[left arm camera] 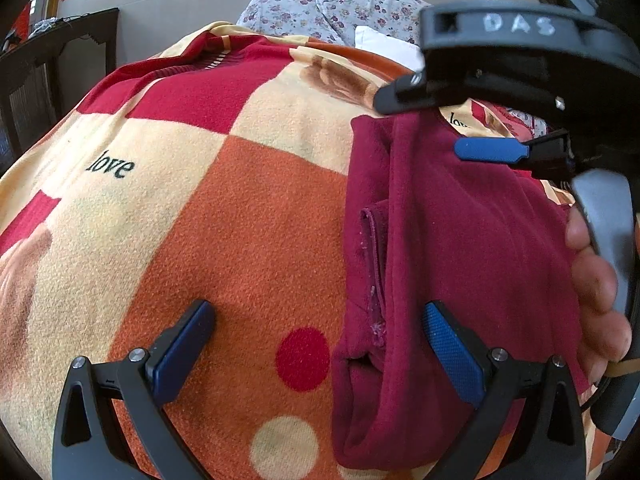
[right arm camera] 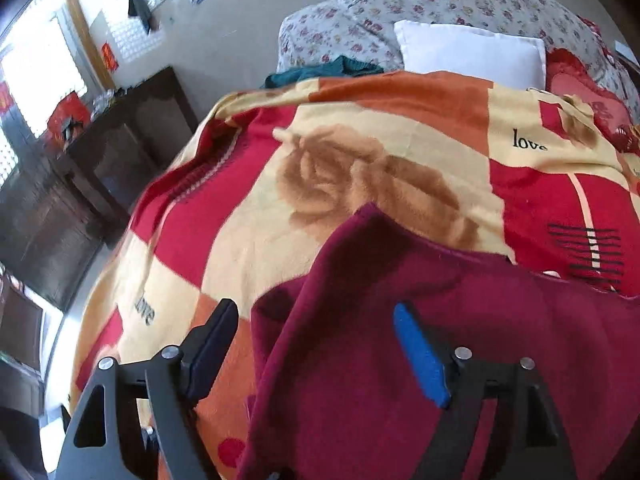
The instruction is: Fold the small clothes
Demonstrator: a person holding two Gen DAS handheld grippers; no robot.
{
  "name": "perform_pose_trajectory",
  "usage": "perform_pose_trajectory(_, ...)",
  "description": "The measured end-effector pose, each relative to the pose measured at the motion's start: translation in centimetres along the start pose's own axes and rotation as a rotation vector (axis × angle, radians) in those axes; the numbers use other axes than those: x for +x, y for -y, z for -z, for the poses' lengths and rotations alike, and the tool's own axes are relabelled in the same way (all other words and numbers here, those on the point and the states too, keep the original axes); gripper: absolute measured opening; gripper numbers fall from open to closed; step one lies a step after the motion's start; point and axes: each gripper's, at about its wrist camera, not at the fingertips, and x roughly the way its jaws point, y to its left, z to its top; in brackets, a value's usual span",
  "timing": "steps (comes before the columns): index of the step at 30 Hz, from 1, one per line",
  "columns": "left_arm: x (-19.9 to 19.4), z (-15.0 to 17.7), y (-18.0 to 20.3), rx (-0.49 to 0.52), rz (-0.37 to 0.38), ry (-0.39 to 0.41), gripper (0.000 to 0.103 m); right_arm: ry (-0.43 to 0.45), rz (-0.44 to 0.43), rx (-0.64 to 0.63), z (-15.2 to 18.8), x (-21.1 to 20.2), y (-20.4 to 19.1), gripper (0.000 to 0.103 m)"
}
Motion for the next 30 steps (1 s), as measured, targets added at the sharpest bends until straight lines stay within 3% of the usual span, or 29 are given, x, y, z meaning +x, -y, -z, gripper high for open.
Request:
perform_pose_trajectory(10,-0.1,0.0,-0.2,-0.002,0.003,-0.001,0.103,-0.090,0.056,-0.068,-0.2,2.9,-1.5,0.088)
perform_pose_trajectory(18,-0.1,0.1,-0.1,0.001,0.001,0.001,0.103,-0.137,0.112,-0.193,0.0,3.7,-2.8,0.090)
perform_pose_trajectory(23,-0.1,0.1,-0.1,0.001,0.001,0.001,0.103,-0.113,0.175,-0.238,0.7,3.6,-3.1,0.076)
perform_pose_trajectory(28,-0.1,0.1,-0.1,0.002,0.000,0.002,0.103,-0.080,0.169,-0.252,1.2,2.7,-3.0,0.045)
perform_pose_trajectory(30,-0.1,0.1,0.0,0.003,-0.002,0.002,0.103,-0.069,0.158,-0.249,1.4,2.4,-3.0,0.040)
